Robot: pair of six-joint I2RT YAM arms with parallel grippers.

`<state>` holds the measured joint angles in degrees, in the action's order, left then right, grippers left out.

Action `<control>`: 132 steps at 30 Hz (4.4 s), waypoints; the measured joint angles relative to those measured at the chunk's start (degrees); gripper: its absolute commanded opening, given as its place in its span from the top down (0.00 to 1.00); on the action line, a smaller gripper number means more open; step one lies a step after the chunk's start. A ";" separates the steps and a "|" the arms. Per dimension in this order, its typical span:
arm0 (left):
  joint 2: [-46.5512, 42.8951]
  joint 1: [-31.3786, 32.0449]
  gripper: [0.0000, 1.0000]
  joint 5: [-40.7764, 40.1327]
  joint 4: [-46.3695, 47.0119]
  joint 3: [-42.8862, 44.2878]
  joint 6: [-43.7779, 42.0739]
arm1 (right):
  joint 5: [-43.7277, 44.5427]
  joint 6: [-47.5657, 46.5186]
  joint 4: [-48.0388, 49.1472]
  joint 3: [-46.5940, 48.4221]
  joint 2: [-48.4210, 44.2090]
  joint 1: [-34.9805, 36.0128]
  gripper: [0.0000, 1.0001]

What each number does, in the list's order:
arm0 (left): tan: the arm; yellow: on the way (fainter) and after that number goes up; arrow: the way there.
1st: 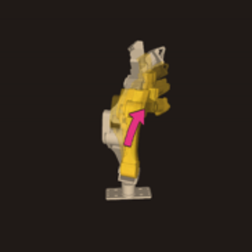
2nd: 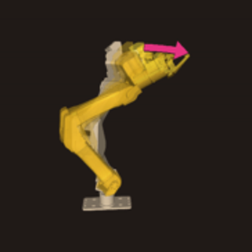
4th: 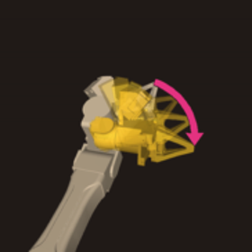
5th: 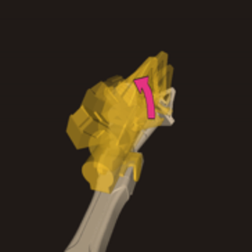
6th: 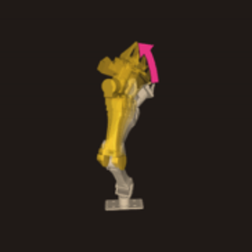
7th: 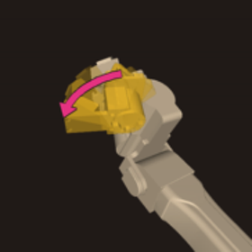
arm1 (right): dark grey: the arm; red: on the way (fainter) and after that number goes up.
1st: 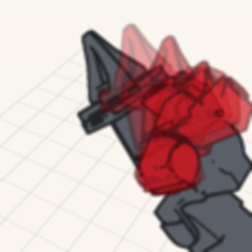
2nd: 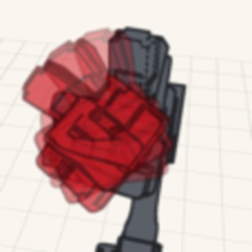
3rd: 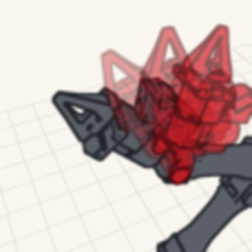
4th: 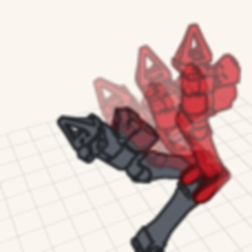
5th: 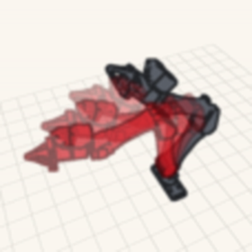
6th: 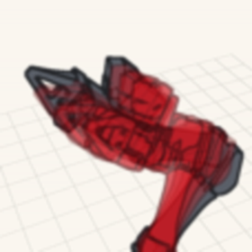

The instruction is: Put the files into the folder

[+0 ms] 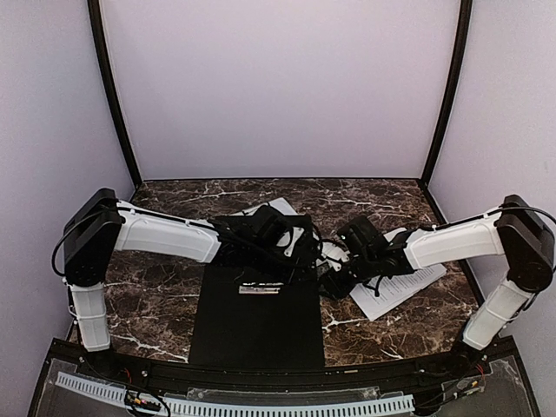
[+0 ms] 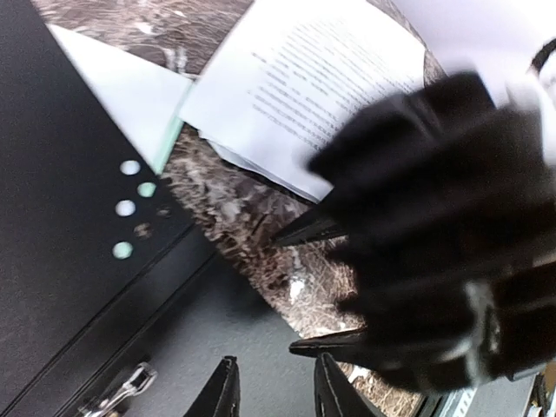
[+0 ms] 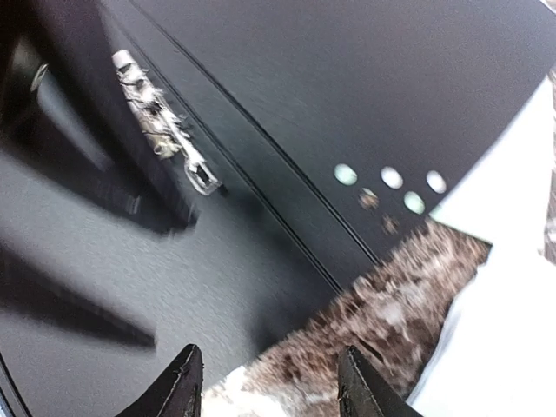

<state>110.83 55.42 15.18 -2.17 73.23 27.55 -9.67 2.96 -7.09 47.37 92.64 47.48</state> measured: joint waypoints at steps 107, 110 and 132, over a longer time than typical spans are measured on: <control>40.61 -3.54 0.60 13.49 -15.19 55.04 -14.88 | -9.70 62.03 2.75 -32.52 -36.30 -35.17 0.16; 40.28 -3.56 0.67 15.10 -14.80 54.12 -13.57 | -9.70 61.35 2.86 -32.46 -35.91 -35.17 0.16; 35.69 -4.79 0.99 20.35 -11.43 43.78 -3.21 | -9.92 55.76 2.47 -30.18 -33.18 -35.17 0.06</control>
<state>146.52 50.63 35.53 -13.61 117.01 24.34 -19.59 58.72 -4.62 17.19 59.46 12.32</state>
